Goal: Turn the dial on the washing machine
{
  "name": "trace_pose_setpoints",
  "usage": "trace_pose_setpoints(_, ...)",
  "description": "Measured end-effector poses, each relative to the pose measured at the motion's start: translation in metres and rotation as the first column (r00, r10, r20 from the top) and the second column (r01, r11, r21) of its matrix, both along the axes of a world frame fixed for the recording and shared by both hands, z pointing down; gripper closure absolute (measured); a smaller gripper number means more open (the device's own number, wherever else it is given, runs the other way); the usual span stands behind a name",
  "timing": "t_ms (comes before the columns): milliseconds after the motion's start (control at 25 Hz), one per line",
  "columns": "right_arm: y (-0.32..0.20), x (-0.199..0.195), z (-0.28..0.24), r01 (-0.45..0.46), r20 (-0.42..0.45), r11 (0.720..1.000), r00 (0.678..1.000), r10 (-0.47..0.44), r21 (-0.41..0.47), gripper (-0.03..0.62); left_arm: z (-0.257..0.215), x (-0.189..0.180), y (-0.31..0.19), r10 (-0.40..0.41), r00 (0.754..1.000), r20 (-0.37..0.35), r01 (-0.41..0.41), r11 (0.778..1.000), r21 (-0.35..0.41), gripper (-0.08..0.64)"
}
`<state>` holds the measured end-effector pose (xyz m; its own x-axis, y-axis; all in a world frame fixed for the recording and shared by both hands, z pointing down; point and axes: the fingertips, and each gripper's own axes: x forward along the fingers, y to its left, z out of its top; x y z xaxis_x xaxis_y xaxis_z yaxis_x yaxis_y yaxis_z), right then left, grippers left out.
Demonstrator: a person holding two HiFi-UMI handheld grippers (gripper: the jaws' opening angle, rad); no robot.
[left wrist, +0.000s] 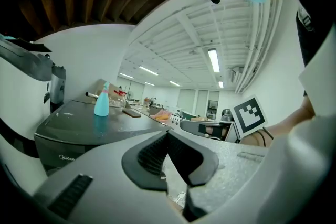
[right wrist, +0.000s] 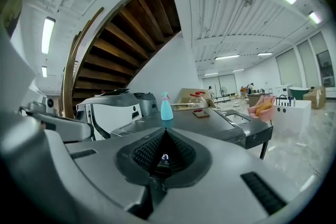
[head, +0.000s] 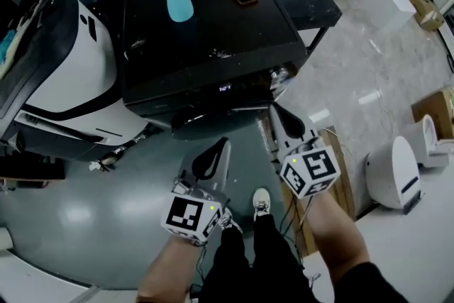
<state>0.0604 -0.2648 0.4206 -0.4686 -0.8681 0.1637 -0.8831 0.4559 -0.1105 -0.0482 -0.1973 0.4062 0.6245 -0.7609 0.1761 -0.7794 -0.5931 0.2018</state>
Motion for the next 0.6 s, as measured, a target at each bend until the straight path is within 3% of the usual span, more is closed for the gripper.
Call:
trace_pose_setpoints(320,0.044,-0.002,-0.068,-0.036,0.006,0.998,0.999,0.036,0.049,0.595,-0.043,-0.029,0.034,-0.002,1.000,-0.013,0.002,0.999,0.040,0.555)
trace_pose_setpoints(600,0.082,-0.008,-0.098,-0.050,-0.006,0.997,0.999,0.050,0.065,0.595,-0.064,-0.044,0.058,0.036,0.999,-0.004,-0.035,0.998,0.060,0.555)
